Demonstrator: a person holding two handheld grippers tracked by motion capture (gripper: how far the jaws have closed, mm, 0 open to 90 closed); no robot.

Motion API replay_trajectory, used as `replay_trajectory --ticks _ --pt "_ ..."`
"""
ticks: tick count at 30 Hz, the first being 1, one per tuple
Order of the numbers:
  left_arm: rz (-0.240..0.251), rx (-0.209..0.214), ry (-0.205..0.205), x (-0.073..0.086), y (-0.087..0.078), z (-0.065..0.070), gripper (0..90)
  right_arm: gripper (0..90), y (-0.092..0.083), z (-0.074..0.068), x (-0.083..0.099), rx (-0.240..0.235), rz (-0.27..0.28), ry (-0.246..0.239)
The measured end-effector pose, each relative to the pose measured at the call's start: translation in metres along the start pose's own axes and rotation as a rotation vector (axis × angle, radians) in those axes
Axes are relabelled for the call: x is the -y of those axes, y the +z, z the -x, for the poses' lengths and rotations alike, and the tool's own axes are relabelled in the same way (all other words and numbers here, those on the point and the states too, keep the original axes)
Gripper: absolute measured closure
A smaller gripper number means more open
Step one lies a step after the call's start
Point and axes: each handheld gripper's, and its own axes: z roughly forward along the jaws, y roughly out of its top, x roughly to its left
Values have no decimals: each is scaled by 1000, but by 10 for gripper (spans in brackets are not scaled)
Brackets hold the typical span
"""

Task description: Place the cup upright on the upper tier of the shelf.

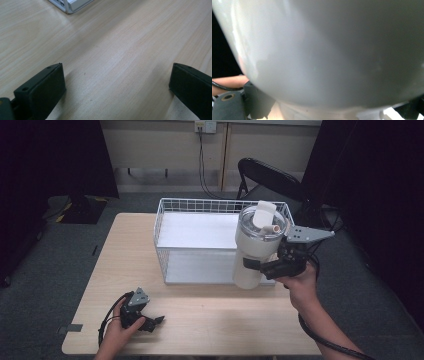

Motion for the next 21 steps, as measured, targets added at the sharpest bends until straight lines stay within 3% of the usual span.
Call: replay_trajectory --ticks 10,21 --pt "3 5 -8 0 0 0 0 99 0 5 -31 6 -5 -5" --pt "2 1 -3 0 0 0 0 100 8 13 -52 16 6 14"
